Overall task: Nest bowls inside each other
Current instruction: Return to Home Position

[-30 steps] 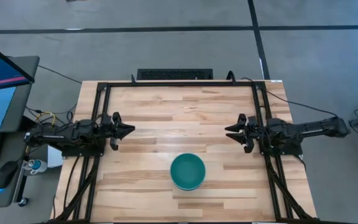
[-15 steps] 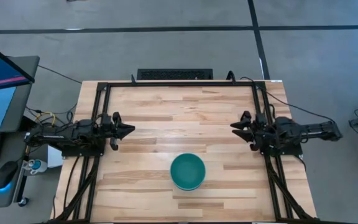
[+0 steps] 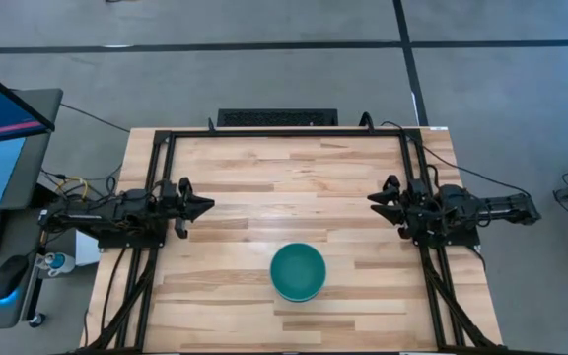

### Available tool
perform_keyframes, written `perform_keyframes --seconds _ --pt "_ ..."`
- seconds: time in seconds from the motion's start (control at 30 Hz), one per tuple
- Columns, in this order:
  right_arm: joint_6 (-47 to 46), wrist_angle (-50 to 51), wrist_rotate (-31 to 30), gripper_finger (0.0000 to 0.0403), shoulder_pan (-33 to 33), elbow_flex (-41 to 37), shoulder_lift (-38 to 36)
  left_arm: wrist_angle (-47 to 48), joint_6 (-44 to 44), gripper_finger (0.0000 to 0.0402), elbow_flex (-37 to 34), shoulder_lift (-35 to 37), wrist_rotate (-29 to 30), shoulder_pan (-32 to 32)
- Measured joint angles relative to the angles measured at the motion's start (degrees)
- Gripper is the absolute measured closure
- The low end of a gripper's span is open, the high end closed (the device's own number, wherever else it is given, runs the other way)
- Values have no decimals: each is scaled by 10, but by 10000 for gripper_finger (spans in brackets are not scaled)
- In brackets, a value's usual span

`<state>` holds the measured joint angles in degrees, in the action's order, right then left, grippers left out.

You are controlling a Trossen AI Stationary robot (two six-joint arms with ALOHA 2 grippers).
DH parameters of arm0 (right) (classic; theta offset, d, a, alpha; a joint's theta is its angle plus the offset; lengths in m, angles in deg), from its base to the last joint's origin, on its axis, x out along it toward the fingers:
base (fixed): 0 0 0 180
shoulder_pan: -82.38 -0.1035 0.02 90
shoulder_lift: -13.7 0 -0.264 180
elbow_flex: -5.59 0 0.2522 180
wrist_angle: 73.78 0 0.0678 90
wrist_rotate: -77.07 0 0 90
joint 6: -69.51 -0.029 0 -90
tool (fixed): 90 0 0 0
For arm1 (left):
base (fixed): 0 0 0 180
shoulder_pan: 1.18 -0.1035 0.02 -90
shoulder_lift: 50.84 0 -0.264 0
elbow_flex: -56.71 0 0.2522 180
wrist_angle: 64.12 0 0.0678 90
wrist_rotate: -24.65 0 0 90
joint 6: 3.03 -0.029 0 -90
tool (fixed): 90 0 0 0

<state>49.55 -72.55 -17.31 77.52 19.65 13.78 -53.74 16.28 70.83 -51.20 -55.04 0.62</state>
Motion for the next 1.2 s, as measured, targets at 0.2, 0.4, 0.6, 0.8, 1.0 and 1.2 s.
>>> perform_keyframes --seconds 0.2,0.4,0.6,0.8,1.0,1.2 --pt "0 3 0 221 0 0 0 0 0 371 0 0 0 0" --pt "0 3 0 221 0 0 0 0 0 371 0 0 0 0" --pt "119 3 -2 221 2 0 0 0 0 371 0 0 0 0" --pt "130 7 -2 221 2 0 0 0 0 371 0 0 0 0" --pt "129 76 0 221 0 0 0 0 0 371 0 0 0 0" --pt "134 99 3 221 -9 4 0 0 0 371 0 0 0 0"
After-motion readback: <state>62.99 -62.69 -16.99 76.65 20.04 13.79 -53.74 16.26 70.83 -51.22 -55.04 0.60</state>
